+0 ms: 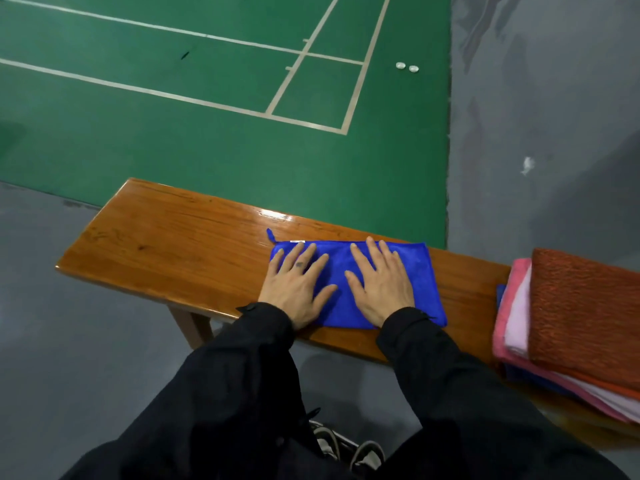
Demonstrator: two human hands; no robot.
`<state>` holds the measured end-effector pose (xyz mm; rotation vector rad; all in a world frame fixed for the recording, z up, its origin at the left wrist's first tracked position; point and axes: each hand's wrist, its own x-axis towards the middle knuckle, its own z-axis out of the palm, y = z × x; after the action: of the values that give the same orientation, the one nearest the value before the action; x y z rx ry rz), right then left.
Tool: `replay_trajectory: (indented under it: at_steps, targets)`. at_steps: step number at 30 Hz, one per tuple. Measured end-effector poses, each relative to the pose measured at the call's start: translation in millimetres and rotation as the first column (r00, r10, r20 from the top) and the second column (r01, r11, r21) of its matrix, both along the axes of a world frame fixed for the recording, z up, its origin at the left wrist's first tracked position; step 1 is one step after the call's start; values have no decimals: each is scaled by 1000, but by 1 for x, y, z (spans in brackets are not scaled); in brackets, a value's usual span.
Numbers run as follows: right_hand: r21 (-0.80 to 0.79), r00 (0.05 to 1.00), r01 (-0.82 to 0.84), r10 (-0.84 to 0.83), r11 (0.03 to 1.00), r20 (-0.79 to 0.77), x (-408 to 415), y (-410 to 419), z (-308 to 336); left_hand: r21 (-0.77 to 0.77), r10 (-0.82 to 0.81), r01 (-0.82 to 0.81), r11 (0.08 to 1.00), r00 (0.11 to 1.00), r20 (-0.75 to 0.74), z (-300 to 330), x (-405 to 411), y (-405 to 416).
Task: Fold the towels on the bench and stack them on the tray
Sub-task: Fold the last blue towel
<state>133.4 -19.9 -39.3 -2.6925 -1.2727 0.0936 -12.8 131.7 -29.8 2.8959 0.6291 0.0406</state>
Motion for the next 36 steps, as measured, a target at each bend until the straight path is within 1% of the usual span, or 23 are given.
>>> replay_trajectory:
  at_steps: [2,3,6,9,13,15,18,19,20,21,22,23,24,25,27,29,30,31,33,35,36]
  targets:
    - [-106,1000,25,-24,994,10,16,-10,-6,-6,33,-34,999,990,-134,-11,9,-1]
    - [-134,999,42,-39,990,23,24,-14,-7,17,46,-44,999,986,-158,-14,10,-1]
    - [-180,995,101,-99,978,21,42,-21,-8,35,48,-43,998,984,-173,-16,10,0]
    - [-168,977,214,-213,962,24,41,-23,-9,55,55,-46,997,983,-175,-16,11,-1]
    - [-152,911,407,-411,901,1,39,-31,-9,27,35,-31,999,984,-175,-16,10,1]
    - [-153,863,497,-505,854,-21,42,-36,-8,22,36,-32,999,979,-199,-15,10,1]
    - [-157,811,570,-583,807,-48,46,-41,-9,-8,19,-21,1000,979,-202,-13,12,3]
    - [-139,804,580,-591,803,-61,46,-42,-8,-54,45,-54,997,987,-156,-10,11,3]
    - [-110,797,591,-599,800,-80,47,-43,-7,-118,126,-134,984,989,-70,-7,9,5]
    - [-66,787,605,-609,793,-103,47,-44,-4,-189,270,-260,947,962,31,-4,6,7]
    - [-14,776,622,-618,783,-127,47,-46,-2,-260,443,-406,876,891,98,0,2,11]
    - [36,769,633,-623,773,-144,46,-48,-1,-314,591,-539,782,801,97,4,-2,15]
    - [74,773,631,-618,772,-144,44,-51,0,-324,674,-627,708,737,45,7,-5,18]
    - [105,791,610,-599,785,-124,40,-55,-1,-295,694,-666,685,720,-13,8,-7,18]
    - [188,848,528,-526,828,-67,30,-61,-6,-225,637,-636,738,767,-80,10,-7,12]
    - [288,888,449,-458,846,-41,16,-65,-9,-185,578,-582,792,812,-82,13,-5,6]
    - [331,903,416,-426,847,-46,7,-69,-12,-195,563,-567,800,822,-80,15,-5,4]
    - [367,917,387,-394,846,-59,0,-73,-15,-234,561,-560,795,825,-69,17,-5,3]
    - [430,933,351,-349,832,-85,-9,-84,-20,-354,576,-556,752,816,-58,23,-5,2]
    - [497,928,365,-353,787,-123,-8,-91,-23,-430,611,-568,701,790,-47,26,-6,-1]
    - [526,920,384,-364,759,-147,-7,-92,-23,-474,643,-583,660,765,-46,28,-6,-1]
